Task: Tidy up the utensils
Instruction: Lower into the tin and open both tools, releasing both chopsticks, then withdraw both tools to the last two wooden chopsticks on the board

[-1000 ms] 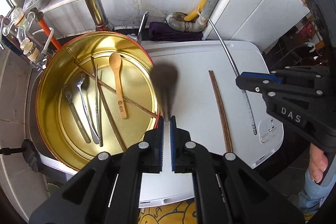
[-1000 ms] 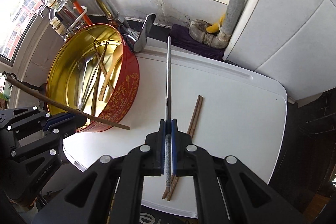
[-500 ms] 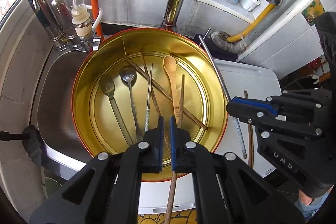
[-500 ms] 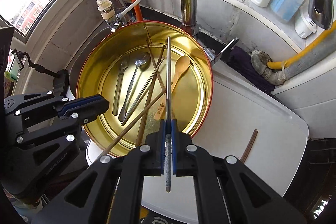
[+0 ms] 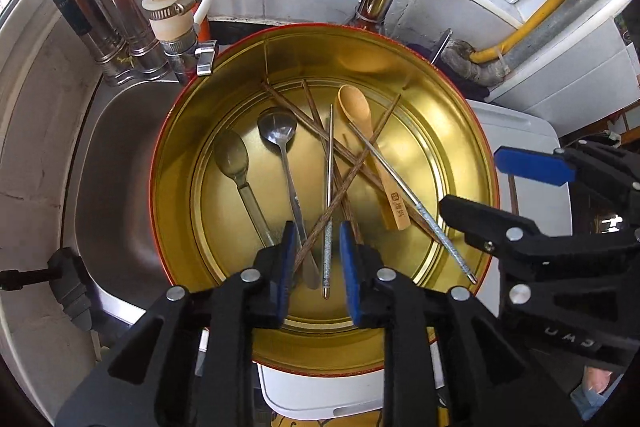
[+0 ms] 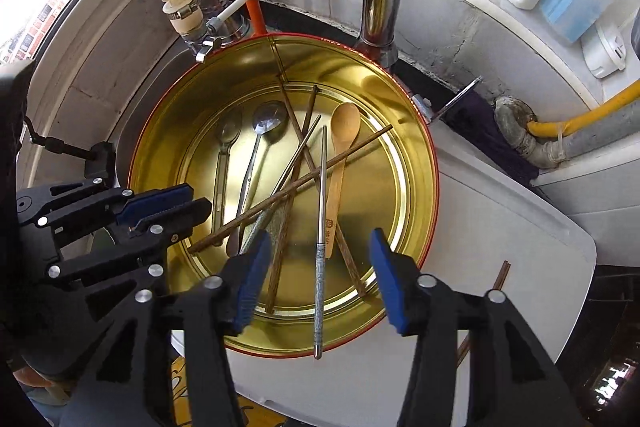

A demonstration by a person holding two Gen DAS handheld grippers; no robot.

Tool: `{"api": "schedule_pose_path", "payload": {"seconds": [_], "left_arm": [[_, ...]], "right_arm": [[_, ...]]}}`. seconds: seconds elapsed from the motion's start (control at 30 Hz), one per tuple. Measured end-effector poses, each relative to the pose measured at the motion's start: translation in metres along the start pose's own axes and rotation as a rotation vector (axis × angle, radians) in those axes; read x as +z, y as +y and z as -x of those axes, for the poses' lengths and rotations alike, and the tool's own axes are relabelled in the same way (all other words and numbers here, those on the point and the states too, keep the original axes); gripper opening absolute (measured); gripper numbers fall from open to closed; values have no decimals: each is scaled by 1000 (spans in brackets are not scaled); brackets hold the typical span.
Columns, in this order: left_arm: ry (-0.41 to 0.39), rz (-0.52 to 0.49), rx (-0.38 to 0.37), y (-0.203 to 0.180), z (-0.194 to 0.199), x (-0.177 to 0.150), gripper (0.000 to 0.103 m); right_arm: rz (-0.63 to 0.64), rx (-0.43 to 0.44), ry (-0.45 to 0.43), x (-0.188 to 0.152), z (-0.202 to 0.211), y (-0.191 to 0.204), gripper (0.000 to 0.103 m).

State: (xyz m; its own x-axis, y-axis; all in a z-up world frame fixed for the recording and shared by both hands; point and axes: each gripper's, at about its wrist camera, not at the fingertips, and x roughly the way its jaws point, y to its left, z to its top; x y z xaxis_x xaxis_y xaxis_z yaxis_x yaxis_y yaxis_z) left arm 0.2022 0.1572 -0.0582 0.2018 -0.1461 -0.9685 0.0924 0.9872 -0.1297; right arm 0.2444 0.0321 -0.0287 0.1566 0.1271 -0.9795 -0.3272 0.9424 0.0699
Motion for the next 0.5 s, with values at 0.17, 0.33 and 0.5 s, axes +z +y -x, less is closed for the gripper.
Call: {"api": "schedule_pose_path", "payload": {"seconds": [0.17, 0.33, 0.5], "left_arm": [[19, -23, 9, 2, -9, -4, 64], [47, -22, 1, 1, -16, -7, 64], [48, -25, -12, -4, -13, -12, 64]], "right_arm": [[-42, 22, 22, 1, -6, -13, 73], [-39, 19, 41, -1, -10, -15, 73], [-37, 21, 30, -8, -6, -17, 76]]}}
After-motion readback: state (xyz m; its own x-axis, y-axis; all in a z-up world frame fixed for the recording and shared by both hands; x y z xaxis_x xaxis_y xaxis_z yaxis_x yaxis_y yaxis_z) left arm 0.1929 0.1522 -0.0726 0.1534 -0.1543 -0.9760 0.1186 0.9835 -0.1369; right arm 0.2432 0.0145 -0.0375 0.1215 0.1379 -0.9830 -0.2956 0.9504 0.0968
